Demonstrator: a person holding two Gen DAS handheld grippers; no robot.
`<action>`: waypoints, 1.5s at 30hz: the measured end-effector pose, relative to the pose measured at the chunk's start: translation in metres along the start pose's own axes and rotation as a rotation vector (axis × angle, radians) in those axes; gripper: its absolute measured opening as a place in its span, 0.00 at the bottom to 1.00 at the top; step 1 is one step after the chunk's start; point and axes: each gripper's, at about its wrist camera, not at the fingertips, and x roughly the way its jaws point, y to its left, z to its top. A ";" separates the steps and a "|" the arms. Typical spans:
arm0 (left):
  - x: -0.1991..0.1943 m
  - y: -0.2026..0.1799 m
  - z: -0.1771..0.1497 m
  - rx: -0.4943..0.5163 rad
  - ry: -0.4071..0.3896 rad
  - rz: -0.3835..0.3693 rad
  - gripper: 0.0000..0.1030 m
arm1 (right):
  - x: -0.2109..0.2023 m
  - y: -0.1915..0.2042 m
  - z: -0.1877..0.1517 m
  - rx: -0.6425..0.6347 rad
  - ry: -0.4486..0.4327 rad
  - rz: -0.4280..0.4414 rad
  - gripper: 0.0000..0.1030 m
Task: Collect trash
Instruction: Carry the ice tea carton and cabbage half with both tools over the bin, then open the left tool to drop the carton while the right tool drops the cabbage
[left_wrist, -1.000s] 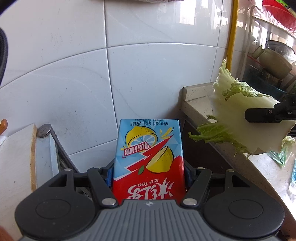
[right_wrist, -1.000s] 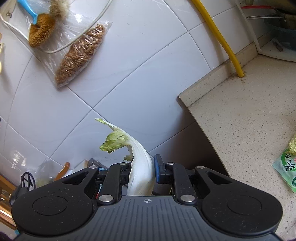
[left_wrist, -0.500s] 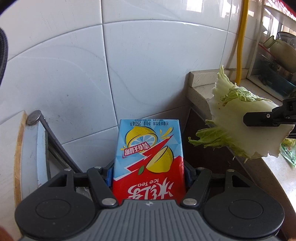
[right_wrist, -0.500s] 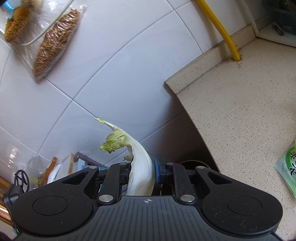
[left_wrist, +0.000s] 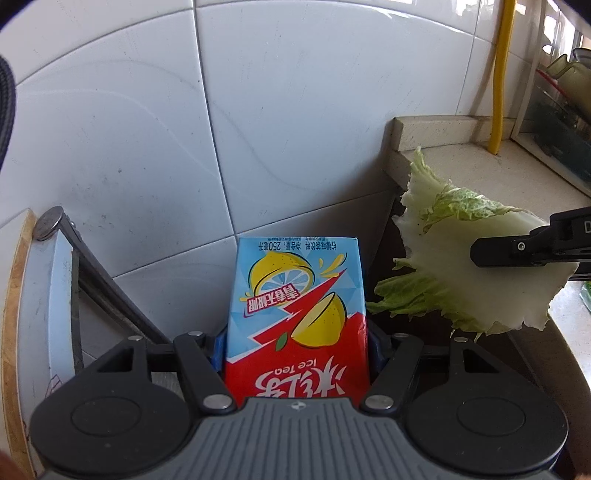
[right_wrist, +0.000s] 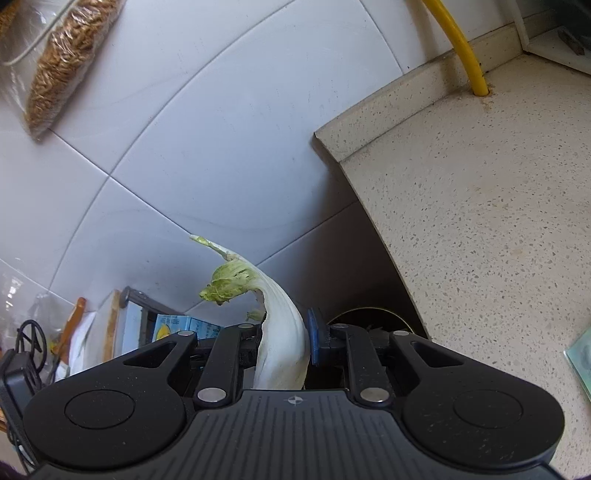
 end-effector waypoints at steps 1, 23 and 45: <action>0.002 0.000 0.000 -0.001 0.005 -0.001 0.62 | 0.003 0.000 0.000 0.000 0.008 -0.001 0.22; 0.051 0.003 0.004 -0.017 0.097 -0.003 0.63 | 0.077 -0.019 -0.008 0.051 0.133 -0.041 0.44; -0.006 0.008 0.001 -0.022 0.015 -0.078 0.63 | 0.044 -0.010 -0.010 0.071 0.040 -0.021 0.61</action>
